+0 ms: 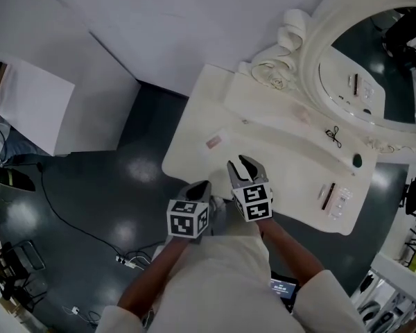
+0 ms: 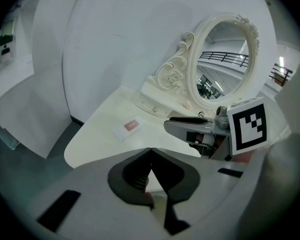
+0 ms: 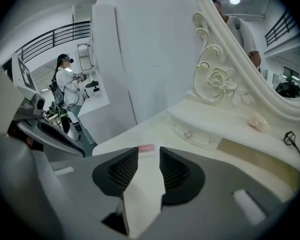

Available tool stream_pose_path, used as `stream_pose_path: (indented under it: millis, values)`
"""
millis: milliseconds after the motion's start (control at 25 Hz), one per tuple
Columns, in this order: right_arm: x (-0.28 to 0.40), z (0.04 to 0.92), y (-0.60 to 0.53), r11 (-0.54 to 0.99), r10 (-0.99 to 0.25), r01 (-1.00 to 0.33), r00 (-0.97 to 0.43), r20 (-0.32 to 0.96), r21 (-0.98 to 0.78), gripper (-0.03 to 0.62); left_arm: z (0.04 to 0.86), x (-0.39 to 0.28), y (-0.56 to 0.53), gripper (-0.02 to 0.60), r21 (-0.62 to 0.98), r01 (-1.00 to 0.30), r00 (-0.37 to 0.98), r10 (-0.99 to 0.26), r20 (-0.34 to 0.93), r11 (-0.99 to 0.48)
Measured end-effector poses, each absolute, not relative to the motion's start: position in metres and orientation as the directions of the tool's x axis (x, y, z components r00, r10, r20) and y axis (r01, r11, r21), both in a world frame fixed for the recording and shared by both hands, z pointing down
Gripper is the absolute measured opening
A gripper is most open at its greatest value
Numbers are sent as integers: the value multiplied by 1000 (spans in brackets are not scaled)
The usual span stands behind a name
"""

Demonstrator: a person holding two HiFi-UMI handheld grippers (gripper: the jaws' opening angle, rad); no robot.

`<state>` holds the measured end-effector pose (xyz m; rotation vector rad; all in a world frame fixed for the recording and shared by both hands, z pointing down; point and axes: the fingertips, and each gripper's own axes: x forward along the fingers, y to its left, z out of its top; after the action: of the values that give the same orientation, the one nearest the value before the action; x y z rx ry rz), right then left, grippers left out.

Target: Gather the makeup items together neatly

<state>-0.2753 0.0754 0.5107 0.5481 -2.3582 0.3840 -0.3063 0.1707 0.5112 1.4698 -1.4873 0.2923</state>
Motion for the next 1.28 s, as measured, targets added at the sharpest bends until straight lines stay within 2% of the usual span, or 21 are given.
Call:
stream_pose_path:
  millis: [440, 720, 800, 1120, 1280]
  values:
    - [-306, 520, 76, 947, -153, -302, -718, 679, -107, 127, 525, -316, 176, 9, 473, -844, 230, -626, 745, 253]
    - [-324, 529, 75, 985, -49, -153, -698, 715, -82, 197, 534, -320, 176, 9, 481, -835, 228, -626, 745, 268]
    - [-326, 535, 79, 992, 4, -91, -678, 735, -90, 261, 535, -321, 176, 9, 485, -828, 223, -629, 745, 281]
    - [-333, 552, 83, 993, 117, 95, -610, 784, -74, 307, 543, -329, 175, 9, 492, -812, 208, -634, 745, 312]
    - [-338, 559, 88, 970, 187, 236, -560, 807, -62, 337, 548, -329, 178, 9, 500, -799, 205, -631, 748, 334]
